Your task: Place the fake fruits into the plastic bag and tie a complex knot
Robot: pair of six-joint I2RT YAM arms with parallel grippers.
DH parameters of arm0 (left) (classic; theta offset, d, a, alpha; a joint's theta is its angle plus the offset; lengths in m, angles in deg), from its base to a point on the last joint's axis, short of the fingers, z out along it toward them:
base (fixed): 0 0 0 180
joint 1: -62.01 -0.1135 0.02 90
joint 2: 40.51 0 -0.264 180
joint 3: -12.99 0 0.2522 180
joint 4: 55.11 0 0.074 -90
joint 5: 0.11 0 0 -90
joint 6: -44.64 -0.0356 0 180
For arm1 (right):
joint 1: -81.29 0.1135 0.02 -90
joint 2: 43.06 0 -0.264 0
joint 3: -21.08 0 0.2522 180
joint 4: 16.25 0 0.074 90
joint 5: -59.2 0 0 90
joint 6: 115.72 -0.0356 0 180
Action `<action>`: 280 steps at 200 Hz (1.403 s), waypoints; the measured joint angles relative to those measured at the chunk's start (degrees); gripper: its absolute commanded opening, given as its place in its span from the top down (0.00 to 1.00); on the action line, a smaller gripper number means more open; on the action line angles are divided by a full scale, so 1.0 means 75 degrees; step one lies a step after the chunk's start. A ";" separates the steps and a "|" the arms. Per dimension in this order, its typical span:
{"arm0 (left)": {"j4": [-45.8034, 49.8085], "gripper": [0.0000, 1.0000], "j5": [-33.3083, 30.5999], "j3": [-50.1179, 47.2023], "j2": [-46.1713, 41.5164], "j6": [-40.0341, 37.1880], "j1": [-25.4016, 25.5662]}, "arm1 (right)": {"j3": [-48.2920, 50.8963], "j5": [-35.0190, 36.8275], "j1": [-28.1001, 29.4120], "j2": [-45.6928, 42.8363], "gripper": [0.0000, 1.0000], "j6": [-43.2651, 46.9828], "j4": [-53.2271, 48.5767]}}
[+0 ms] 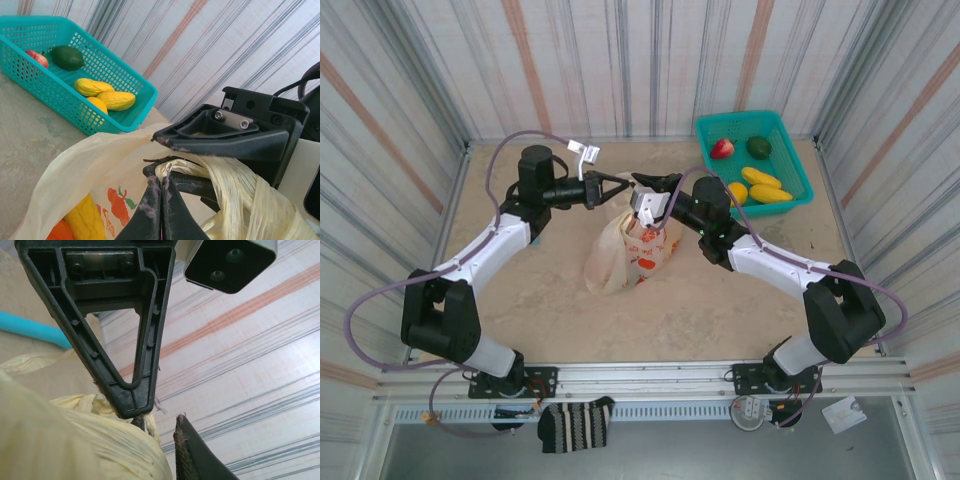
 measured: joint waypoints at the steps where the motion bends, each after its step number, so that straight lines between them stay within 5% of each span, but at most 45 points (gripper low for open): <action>1: -0.0003 1.00 -0.0003 -0.0003 0.0000 0.0000 0.0000 | 0.0000 0.0003 0.0000 -0.0003 0.73 -0.0009 -0.0006; 70: -0.0396 1.00 -0.0166 -0.0233 -0.0093 0.0085 -0.0023 | 0.0152 0.0017 -0.0015 -0.0641 0.66 -0.0058 -0.0303; 163: -0.0565 1.00 -0.0370 -0.0347 -0.0178 0.0251 -0.0157 | 0.1023 -0.0376 -0.0058 -0.1947 0.69 -0.0819 -0.1367; 196: -0.0571 1.00 -0.0402 -0.0356 -0.0184 0.0280 -0.0157 | 0.1320 -0.0356 0.0149 -0.2792 0.71 -0.2331 -0.1912; 233: -0.0627 1.00 -0.0498 -0.0420 -0.0242 0.0312 -0.0154 | 0.1087 -0.0737 0.0420 -0.3281 0.74 -0.5601 -0.2684; 280: -0.0644 1.00 -0.0609 -0.0469 -0.0326 0.0332 -0.0128 | 0.1411 -0.1174 0.0816 -0.2926 0.62 -0.8760 -0.2151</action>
